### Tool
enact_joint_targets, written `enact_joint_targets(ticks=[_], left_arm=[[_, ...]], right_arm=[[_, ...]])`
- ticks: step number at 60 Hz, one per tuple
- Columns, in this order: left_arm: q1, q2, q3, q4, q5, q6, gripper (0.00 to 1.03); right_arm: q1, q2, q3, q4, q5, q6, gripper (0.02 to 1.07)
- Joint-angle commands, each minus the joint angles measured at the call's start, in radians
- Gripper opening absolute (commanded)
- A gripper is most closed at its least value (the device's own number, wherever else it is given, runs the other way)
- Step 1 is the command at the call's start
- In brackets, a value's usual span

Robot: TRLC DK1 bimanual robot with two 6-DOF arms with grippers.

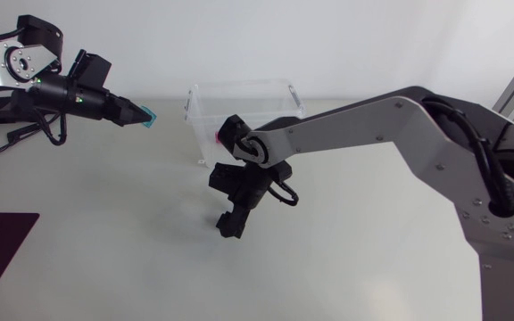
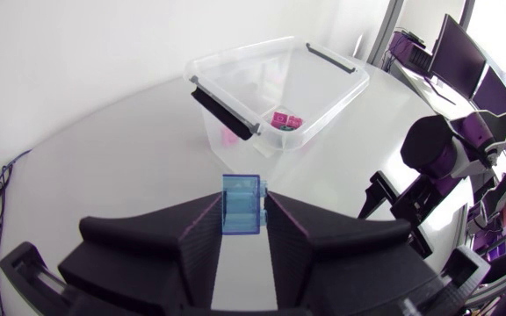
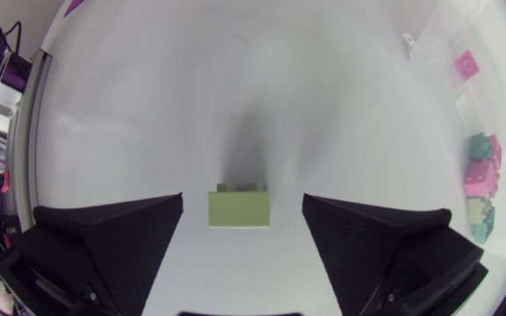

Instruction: Place the duplo bricks in the container

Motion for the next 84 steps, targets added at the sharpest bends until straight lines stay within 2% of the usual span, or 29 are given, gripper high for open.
enact_joint_targets(ticks=[1,8,16,20,28,33,42,43,56,67,69,72,75,77,80,81,84], left_arm=[[-0.022,0.018,0.066,-0.005,0.017,-0.040,0.21],[-0.050,0.049,0.115,-0.005,0.019,-0.057,0.22],[-0.081,0.090,0.185,-0.003,0.019,-0.085,0.22],[-0.088,0.107,0.222,-0.005,0.019,-0.100,0.22],[-0.108,0.132,0.288,-0.022,0.019,-0.114,0.22],[-0.118,0.145,0.317,-0.025,0.019,-0.125,0.22],[-0.134,0.178,0.357,-0.026,0.017,-0.137,0.22],[-0.139,0.185,0.365,-0.026,0.019,-0.138,0.22],[-0.194,0.254,0.439,-0.026,0.015,-0.163,0.23],[-0.236,0.334,0.503,-0.026,-0.026,-0.180,0.26],[-0.237,0.342,0.511,-0.026,-0.029,-0.183,0.30],[-0.245,0.368,0.529,-0.029,-0.052,-0.184,0.42],[-0.251,0.394,0.546,-0.035,-0.073,-0.184,0.60],[-0.256,0.409,0.557,-0.038,-0.095,-0.183,0.75],[-0.259,0.417,0.561,-0.040,-0.109,-0.180,0.90],[-0.260,0.418,0.561,-0.042,-0.113,-0.178,0.99],[-0.260,0.417,0.560,-0.046,-0.115,-0.178,1.00]], right_arm=[[0.007,0.032,0.041,-0.025,-0.004,0.012,0.95],[0.015,0.043,0.063,-0.045,0.008,0.021,0.84],[0.023,0.060,0.072,-0.051,0.037,0.022,0.58],[0.026,0.061,0.070,-0.055,0.054,0.024,0.53],[0.027,0.057,0.055,-0.060,0.069,0.036,0.52],[0.037,0.051,0.034,-0.052,0.085,0.036,0.38],[0.040,-0.009,-0.015,-0.038,0.088,0.042,0.34],[0.041,-0.021,-0.022,-0.035,0.088,0.047,0.30],[0.018,-0.184,-0.086,-0.074,0.094,0.067,0.30],[-0.026,-0.304,-0.115,-0.115,0.106,0.078,0.30],[-0.029,-0.320,-0.115,-0.123,0.108,0.079,0.30],[-0.045,-0.354,-0.115,-0.135,0.108,0.079,0.30],[-0.060,-0.385,-0.112,-0.146,0.109,0.078,0.30],[-0.077,-0.408,-0.106,-0.154,0.108,0.078,0.30],[-0.098,-0.431,-0.095,-0.157,0.108,0.076,0.30],[-0.108,-0.437,-0.091,-0.158,0.108,0.076,0.30],[-0.131,-0.451,-0.071,-0.166,0.108,0.075,0.30]])
